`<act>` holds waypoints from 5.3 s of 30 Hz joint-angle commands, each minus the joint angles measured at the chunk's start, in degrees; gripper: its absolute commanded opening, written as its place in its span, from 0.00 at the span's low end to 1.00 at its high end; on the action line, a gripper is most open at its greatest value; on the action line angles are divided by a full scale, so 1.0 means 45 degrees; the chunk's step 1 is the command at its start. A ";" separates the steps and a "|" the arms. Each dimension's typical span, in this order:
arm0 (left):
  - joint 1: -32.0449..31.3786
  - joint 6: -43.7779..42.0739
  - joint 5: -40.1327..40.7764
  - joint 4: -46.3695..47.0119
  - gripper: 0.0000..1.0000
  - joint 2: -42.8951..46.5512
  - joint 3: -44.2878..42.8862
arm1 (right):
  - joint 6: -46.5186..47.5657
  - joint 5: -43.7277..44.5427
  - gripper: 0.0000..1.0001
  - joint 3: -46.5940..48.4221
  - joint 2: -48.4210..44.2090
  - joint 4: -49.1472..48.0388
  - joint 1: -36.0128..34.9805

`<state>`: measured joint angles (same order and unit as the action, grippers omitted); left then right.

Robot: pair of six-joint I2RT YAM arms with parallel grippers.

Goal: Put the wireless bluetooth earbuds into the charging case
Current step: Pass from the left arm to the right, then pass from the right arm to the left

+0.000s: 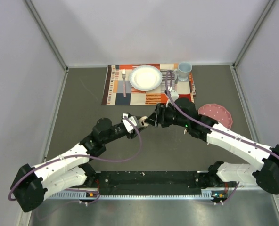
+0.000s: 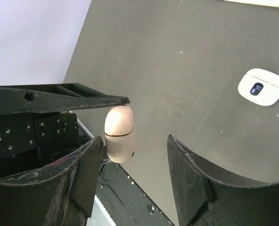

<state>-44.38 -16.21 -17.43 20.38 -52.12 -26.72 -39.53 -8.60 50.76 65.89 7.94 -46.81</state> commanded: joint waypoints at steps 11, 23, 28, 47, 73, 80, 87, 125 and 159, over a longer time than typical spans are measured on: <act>-0.0235 -0.0188 -0.0149 0.1114 0.04 0.0292 0.0058 | -0.0298 -0.0491 0.49 0.0731 0.0729 -0.0671 -0.0282; -0.0235 -0.0148 -0.0775 0.1232 0.04 0.0606 0.0332 | -0.0337 -0.0628 0.24 0.0458 0.0436 -0.1375 -0.0321; -0.0235 -0.0090 -0.0932 0.1330 0.05 0.0547 0.0391 | -0.0357 -0.0726 0.16 0.0283 0.0398 -0.1608 -0.0302; -0.0216 0.2332 -0.0891 0.4179 0.64 0.1015 0.1209 | -0.0512 -0.0432 0.00 -0.1339 -0.1515 -0.4401 -0.0321; 0.1539 0.7993 -0.0532 0.4962 0.85 0.1016 0.0374 | 0.0775 -0.0373 0.00 -0.3545 -0.4113 -0.6940 -0.0048; 0.1757 0.9322 -0.3074 0.5743 0.86 0.0469 -0.0233 | 0.1050 -0.0608 0.00 -0.4717 -0.4563 -0.9126 -0.0048; 0.1776 0.9968 -0.4601 0.7070 0.86 0.0001 -0.0235 | 0.1089 -0.0959 0.00 -0.5479 -0.4564 -1.1391 -0.0048; 0.1757 1.2097 -0.6322 1.2618 0.53 -0.2225 0.0000 | 0.0972 -0.3186 0.00 -0.6007 -0.3333 -1.4500 -0.0048; 0.1757 1.2429 -0.6537 1.3030 0.42 -0.2813 -0.0253 | 0.1206 -0.3069 0.00 -0.6027 -0.3177 -1.4539 -0.0048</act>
<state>-36.53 39.16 -46.70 73.95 -64.40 -25.85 -34.92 -22.15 22.85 51.29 -54.83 -47.33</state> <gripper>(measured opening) 0.416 0.268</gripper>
